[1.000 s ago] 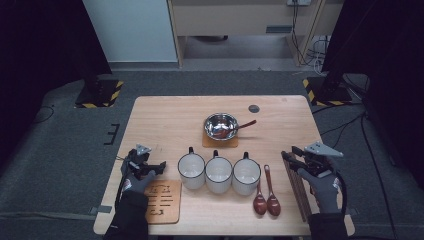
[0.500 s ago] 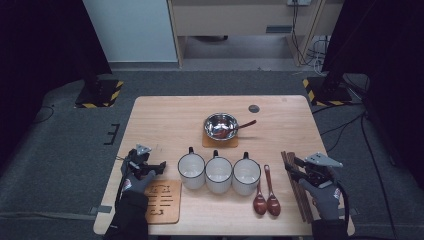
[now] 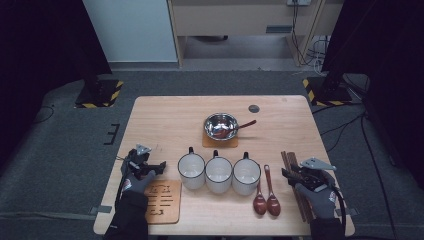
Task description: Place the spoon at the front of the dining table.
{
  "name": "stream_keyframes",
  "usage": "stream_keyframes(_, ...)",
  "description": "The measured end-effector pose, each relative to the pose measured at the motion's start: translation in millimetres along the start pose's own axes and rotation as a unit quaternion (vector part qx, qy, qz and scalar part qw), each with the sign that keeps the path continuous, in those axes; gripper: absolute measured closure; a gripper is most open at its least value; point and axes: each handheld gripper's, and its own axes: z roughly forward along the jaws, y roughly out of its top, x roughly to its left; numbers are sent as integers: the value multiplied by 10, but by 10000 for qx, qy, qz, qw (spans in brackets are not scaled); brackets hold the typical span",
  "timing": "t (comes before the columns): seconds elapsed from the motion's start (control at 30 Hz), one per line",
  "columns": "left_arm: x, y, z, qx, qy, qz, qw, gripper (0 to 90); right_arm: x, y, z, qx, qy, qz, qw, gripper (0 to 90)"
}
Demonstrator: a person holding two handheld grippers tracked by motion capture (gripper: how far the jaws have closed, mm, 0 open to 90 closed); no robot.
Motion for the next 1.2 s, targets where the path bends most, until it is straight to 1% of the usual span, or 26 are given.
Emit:
stream_keyframes(0.23, 0, 0, 0, -1, 0, 0, 10000, 31, 7, -46, 54, 204, -19, -16, 9998, 559)
stream_keyframes(0.33, 0, 0, 0, 0, 0, 0, 10000, 30, 12, -58, 65, 232, -27, -7, 9997, 559)
stream_keyframes(0.47, 0, 0, 0, 1, 0, 2, 10000, 30, 11, -74, 86, 294, -23, -62, 9995, 559)
stream_keyframes(0.7, 0, 0, 0, 0, -1, 0, 10000, 30, 26, -89, 115, 403, -40, -40, 9992, 560)
stream_keyframes(0.97, 0, 0, 0, 1, -1, 1, 10000, 30, 32, -102, 123, 420, -52, -24, 9991, 560)
stream_keyframes(1.03, 0, 0, 0, 0, 0, 0, 10000, 30, 27, -98, 121, 435, -60, -55, 9990, 560)
stream_keyframes(1.2, 0, 0, 0, 2, 0, 3, 10000, 30, 25, -87, 97, 431, -85, -20, 9990, 560)
